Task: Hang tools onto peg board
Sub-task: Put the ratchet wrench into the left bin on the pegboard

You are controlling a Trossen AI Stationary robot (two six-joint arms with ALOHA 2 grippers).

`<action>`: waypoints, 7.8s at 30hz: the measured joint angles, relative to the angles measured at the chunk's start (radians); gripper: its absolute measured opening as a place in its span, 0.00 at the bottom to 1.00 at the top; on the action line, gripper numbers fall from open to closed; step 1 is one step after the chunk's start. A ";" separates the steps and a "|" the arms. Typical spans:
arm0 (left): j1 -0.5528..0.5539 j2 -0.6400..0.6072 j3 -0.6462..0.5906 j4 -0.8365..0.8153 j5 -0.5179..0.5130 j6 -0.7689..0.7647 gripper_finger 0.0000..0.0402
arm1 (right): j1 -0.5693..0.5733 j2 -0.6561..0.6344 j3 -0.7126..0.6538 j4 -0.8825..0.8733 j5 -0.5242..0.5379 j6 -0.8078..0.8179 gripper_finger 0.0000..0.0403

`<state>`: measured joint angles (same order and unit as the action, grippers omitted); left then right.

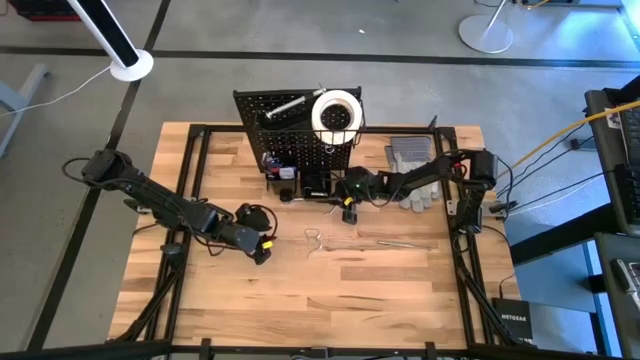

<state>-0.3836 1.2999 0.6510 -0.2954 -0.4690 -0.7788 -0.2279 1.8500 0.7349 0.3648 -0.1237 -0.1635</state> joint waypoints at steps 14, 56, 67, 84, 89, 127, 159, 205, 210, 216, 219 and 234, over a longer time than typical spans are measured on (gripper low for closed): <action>0.000 0.000 0.000 0.001 0.000 -0.061 0.36 | 0.171 -0.029 -0.004 -0.041 0.044 0.023 0.24; -0.135 0.493 -0.165 1.123 -0.460 -0.982 0.57 | 0.368 -0.210 -0.003 0.000 0.297 0.370 0.24; -0.008 0.559 -0.095 1.102 -0.428 -1.060 0.57 | 0.393 -0.209 -0.003 0.036 0.315 0.361 0.24; 0.045 0.564 -0.060 1.032 -0.407 -0.849 0.48 | 0.459 -0.209 -0.003 0.032 0.313 0.347 0.24; 0.044 0.569 -0.022 1.019 -0.414 -0.689 0.38 | 0.473 -0.207 -0.003 0.034 0.260 0.346 0.22; -0.015 0.377 0.448 0.195 -0.115 -0.082 0.35 | 0.503 -0.208 -0.003 -0.128 0.227 0.291 0.39; 0.309 0.602 0.514 -0.168 0.115 -0.290 0.48 | 0.502 -0.208 -0.003 -0.181 0.247 0.289 0.39; -0.064 0.227 0.565 -0.383 -0.192 -0.156 0.09 | 0.503 -0.331 -0.002 -0.252 0.183 0.469 0.39; -0.161 0.100 0.460 -0.257 -0.345 -0.105 0.09 | 0.502 -0.327 -0.003 -0.049 0.189 0.494 0.39; -0.210 0.035 0.235 0.245 -0.373 0.132 0.09 | 0.493 -0.312 -0.002 0.314 0.290 0.388 0.41; -0.208 0.035 0.140 0.529 -0.309 0.280 0.09 | 0.470 -0.301 -0.002 0.389 0.267 0.373 0.47; -0.060 0.039 0.046 0.904 -0.111 0.566 0.09 | 0.454 -0.156 0.197 0.532 0.195 0.233 0.55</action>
<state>-0.4431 1.3388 0.6971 0.6083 -0.5796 -0.2126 0.2259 1.6936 0.9322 0.8968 0.0716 0.0692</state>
